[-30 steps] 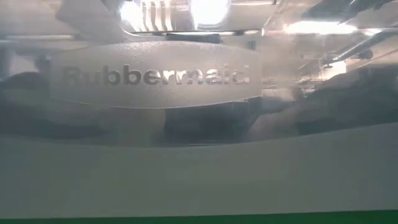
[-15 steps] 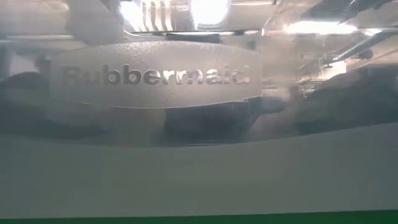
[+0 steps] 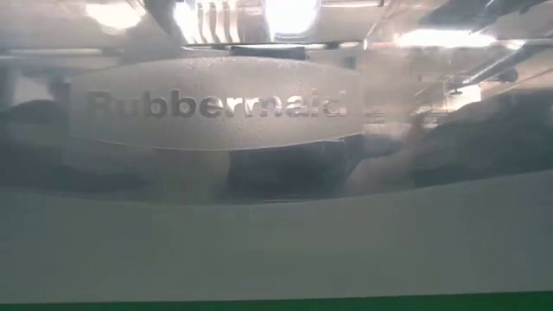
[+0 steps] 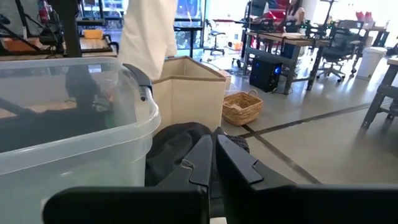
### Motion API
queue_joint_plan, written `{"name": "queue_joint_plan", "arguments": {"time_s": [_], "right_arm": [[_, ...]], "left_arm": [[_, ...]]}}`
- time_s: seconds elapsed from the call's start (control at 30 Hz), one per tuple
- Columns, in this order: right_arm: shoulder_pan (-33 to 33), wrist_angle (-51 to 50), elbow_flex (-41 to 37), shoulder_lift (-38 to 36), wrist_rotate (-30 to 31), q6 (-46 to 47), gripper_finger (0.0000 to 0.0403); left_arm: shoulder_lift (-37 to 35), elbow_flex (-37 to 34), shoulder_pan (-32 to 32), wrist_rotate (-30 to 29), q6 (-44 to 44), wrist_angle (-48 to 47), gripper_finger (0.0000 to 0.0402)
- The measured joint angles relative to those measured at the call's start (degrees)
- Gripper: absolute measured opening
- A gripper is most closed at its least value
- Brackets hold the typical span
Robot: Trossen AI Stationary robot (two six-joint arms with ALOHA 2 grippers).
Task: Sort clothes
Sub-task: Put the white pants into the laundry organizer
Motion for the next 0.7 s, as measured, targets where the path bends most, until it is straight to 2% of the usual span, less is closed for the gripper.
{"name": "queue_joint_plan", "arguments": {"time_s": [0.23,0.47,0.7], "right_arm": [[0.0,-0.1,0.0,0.0,0.0,-0.5,0.0013],[0.0,-0.5,0.0,0.0,0.0,-0.3,0.0013],[0.0,-2.3,0.0,0.0,0.0,0.1,0.0013]], "left_arm": [[5.3,0.0,10.0,12.3,7.0,1.0,0.0000],[9.7,0.0,15.4,15.6,11.4,1.5,0.0000],[11.3,0.0,16.9,22.6,13.2,1.7,0.0000]]}}
